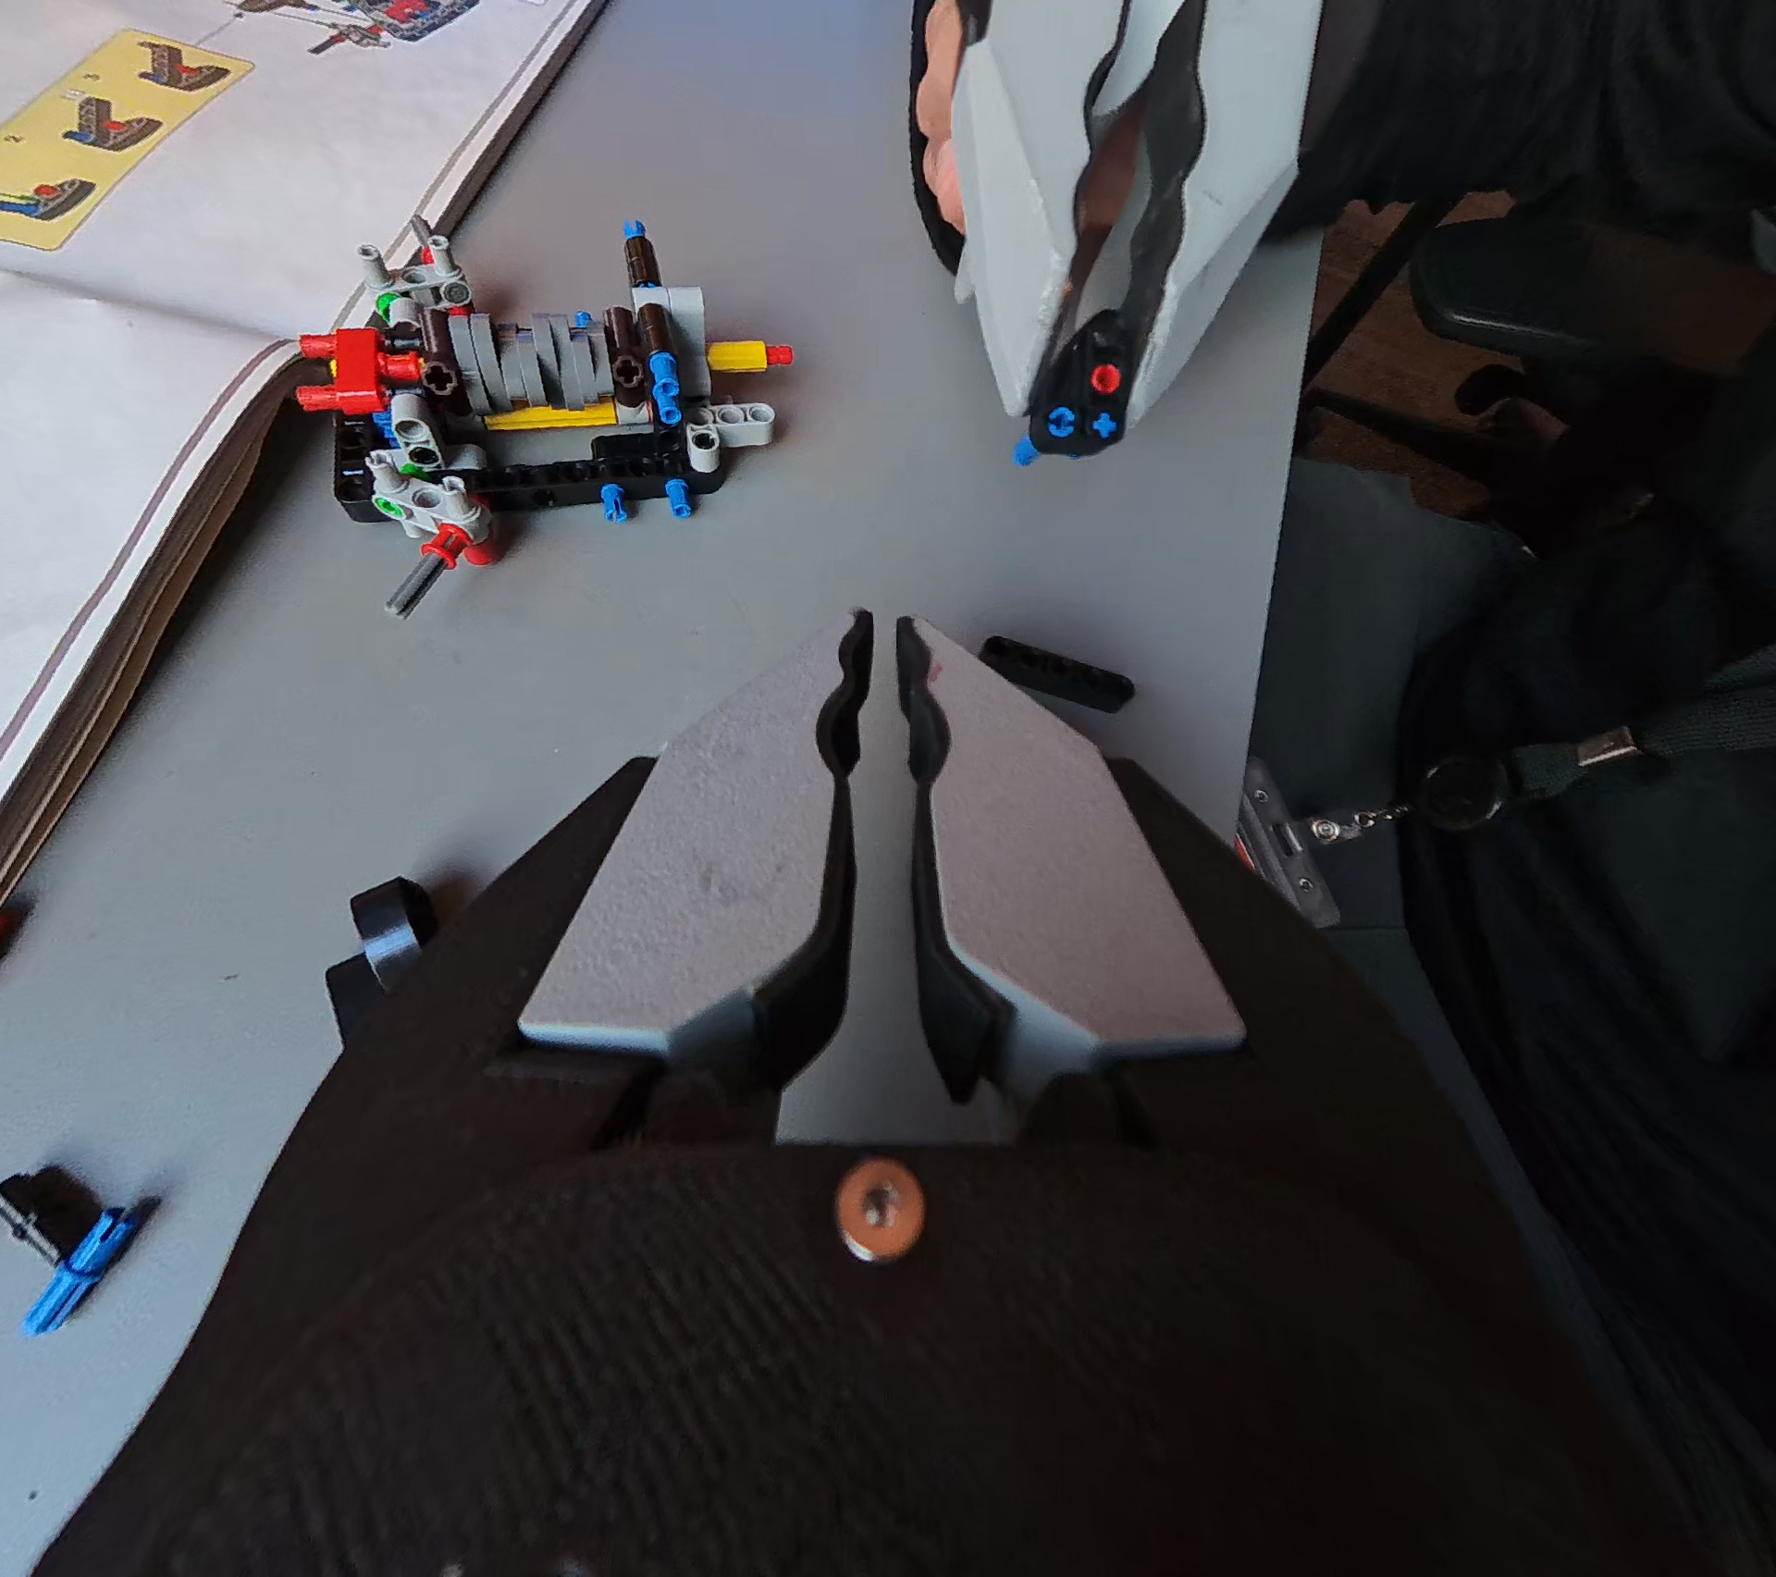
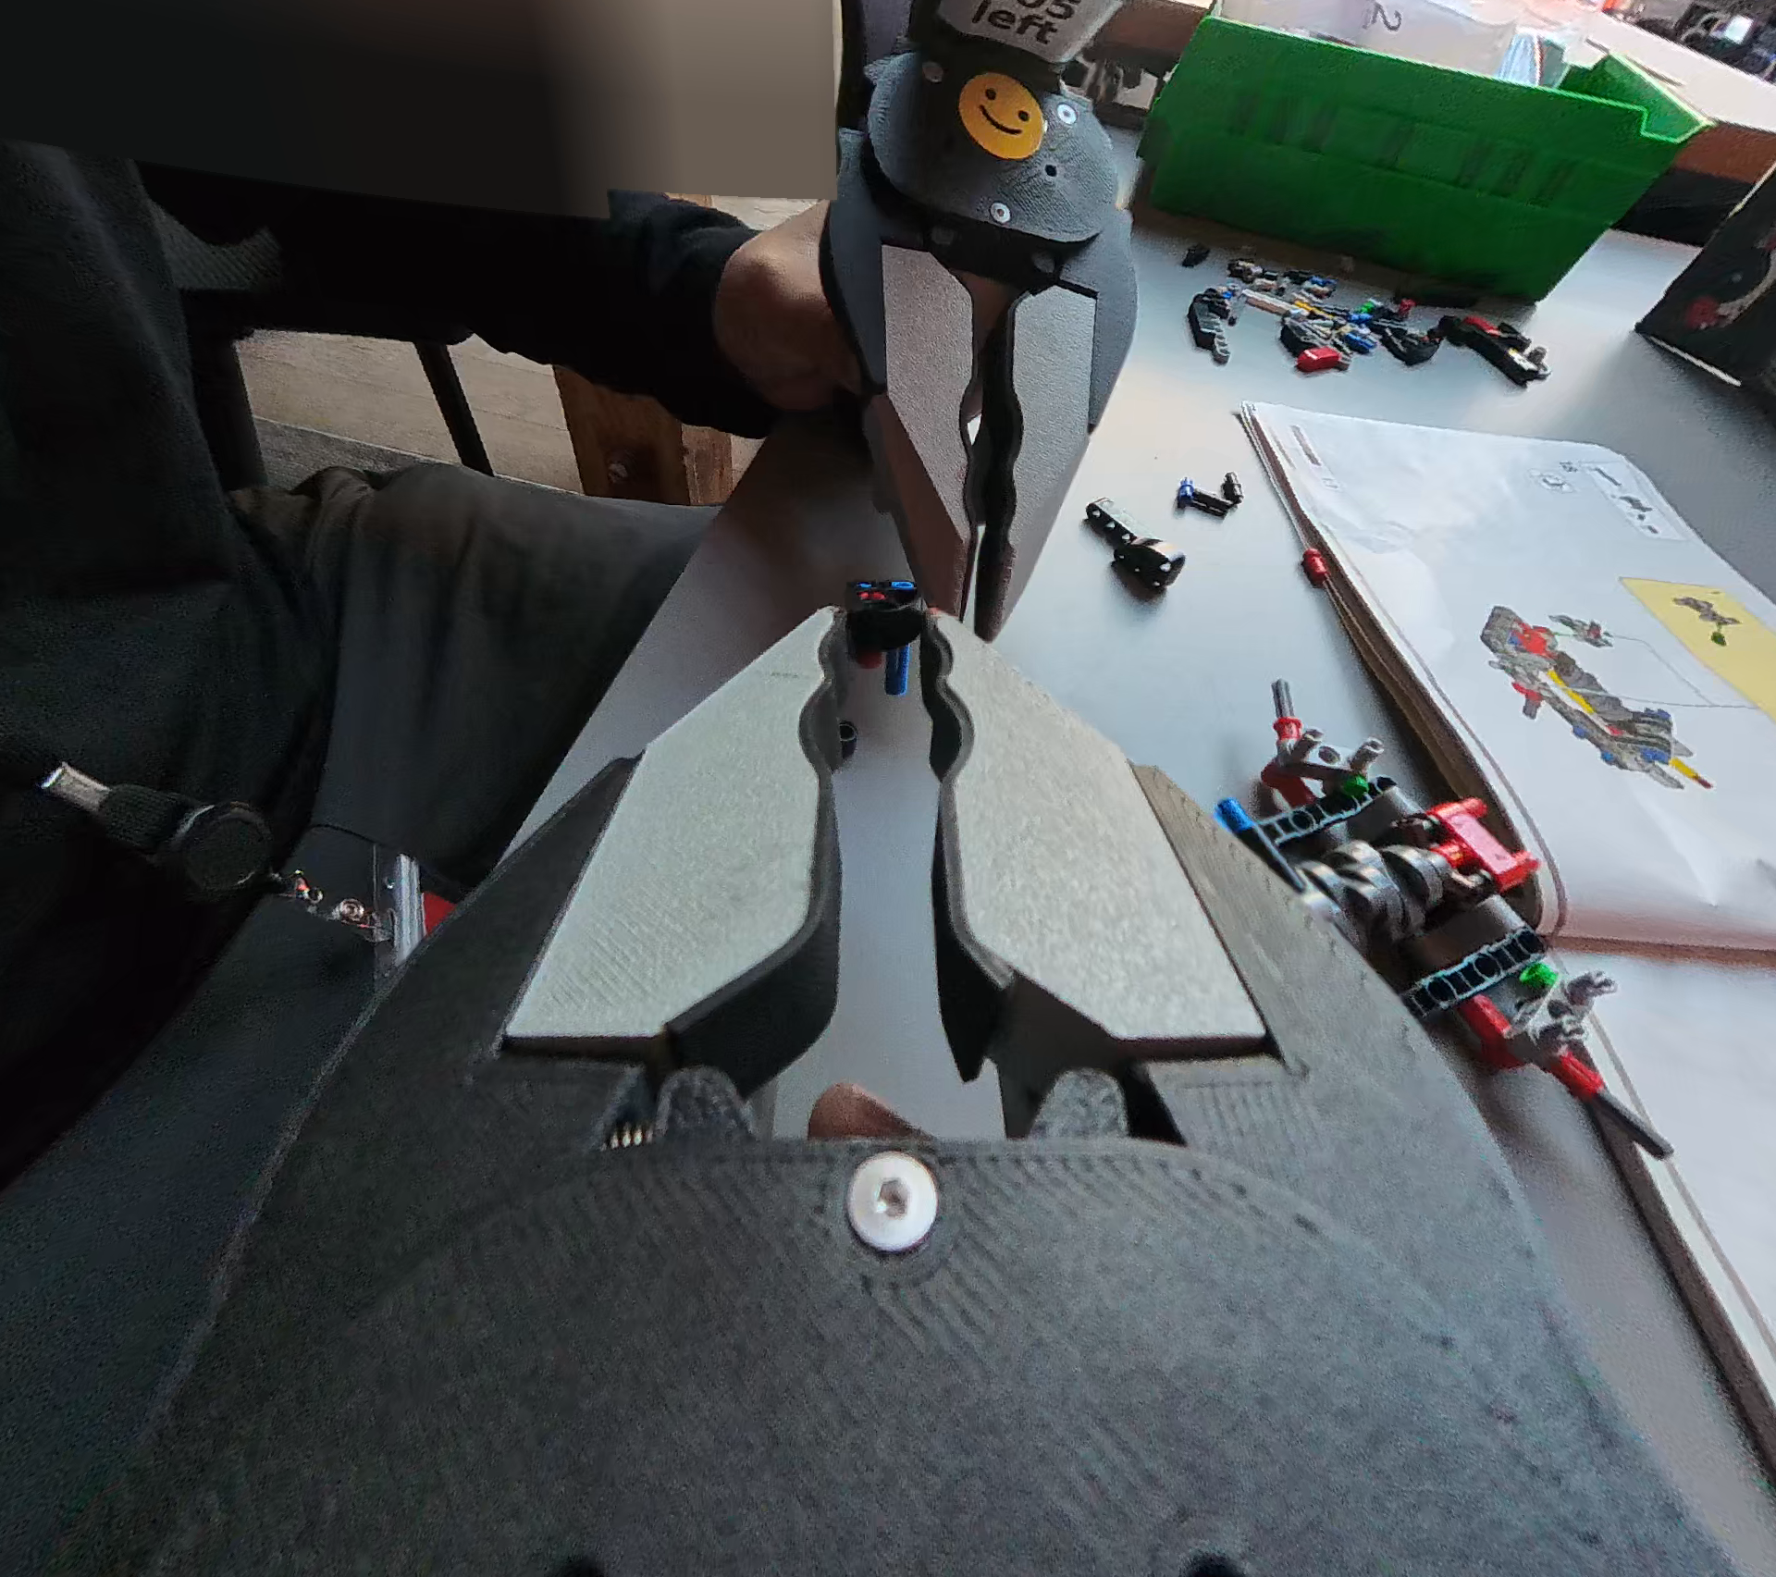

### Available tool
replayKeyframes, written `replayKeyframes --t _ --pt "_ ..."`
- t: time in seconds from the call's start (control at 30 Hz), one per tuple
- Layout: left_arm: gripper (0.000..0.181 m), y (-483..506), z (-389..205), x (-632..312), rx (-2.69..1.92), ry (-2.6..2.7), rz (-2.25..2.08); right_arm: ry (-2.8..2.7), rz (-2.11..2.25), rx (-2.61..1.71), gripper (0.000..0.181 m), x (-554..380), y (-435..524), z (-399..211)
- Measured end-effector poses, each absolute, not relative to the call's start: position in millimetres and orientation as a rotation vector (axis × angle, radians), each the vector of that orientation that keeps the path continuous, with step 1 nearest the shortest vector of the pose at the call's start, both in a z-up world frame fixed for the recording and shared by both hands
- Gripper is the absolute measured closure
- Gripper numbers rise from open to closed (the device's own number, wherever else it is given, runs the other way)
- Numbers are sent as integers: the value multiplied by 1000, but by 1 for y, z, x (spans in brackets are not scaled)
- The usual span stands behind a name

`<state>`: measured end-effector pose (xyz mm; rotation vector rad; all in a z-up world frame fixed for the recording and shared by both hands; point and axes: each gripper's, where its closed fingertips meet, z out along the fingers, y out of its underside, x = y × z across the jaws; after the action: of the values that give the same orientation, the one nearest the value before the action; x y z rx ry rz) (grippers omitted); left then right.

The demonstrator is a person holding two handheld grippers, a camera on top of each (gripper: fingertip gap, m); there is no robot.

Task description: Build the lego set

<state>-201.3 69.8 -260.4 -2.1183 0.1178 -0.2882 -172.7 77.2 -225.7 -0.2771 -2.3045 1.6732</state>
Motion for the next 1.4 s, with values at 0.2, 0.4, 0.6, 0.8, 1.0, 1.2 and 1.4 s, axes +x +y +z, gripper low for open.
replayKeyframes --t 0.2,0.4,0.6,0.8,1.0,1.2,1.4 --pt "173 71 -265 -198 -2144 158 -257 -2286 1685 -290 169 -176 79 -224" --pt "172 71 -263 -199 -2134 137 -283 -2271 1776 -368 169 -182 85 -218" --pt "170 71 -261 -204 -2119 93 -311 -2248 1862 -441 169 -190 90 -212" --pt "168 71 -258 -205 -2100 82 -308 -2141 2272 -659 169 -195 98 -186" --pt "167 73 -253 -204 -2067 98 -228 -2073 2320 -777 169 -201 97 -187" --pt "163 86 -237 -187 -1961 85 -347 -2117 2284 -760 170 -195 79 -191" --pt "162 88 -217 -181 -1843 54 -479 -2143 2212 -752 169 -195 74 -195"
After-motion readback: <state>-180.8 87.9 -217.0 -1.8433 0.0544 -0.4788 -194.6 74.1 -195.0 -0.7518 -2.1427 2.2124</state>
